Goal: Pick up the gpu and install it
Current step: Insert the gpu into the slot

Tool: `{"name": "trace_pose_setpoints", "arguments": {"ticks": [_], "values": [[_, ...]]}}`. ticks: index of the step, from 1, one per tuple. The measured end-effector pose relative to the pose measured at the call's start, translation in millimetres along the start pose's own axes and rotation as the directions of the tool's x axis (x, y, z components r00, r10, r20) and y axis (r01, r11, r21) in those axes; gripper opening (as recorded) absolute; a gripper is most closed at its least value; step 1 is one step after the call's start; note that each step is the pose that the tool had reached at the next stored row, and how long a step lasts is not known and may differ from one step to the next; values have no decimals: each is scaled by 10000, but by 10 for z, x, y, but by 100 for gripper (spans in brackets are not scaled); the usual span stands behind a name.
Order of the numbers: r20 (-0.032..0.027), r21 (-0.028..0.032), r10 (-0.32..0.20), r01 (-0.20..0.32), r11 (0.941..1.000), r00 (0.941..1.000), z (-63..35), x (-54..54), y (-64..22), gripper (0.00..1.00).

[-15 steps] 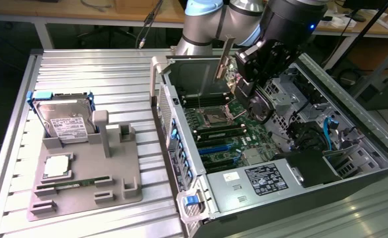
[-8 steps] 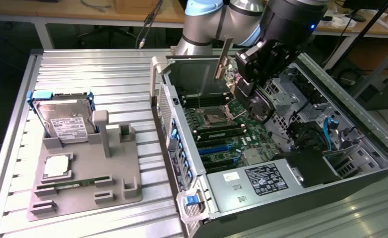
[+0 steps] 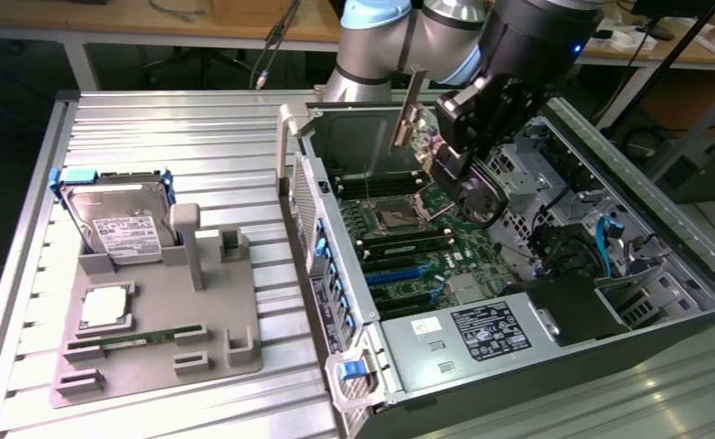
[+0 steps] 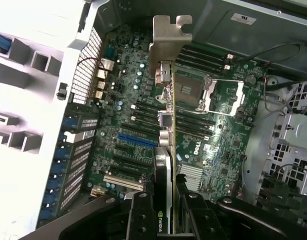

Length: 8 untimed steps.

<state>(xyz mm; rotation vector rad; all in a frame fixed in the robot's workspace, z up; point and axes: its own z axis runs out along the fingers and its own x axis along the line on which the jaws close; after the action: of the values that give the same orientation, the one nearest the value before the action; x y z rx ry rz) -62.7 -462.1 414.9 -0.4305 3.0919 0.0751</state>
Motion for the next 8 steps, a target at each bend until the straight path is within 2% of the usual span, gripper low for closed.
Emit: {"name": "trace_pose_setpoints", "arguments": {"ticks": [8], "values": [[-22, -12, -489, 489, 9988, 9988, 0, 0, 0, 27]]}}
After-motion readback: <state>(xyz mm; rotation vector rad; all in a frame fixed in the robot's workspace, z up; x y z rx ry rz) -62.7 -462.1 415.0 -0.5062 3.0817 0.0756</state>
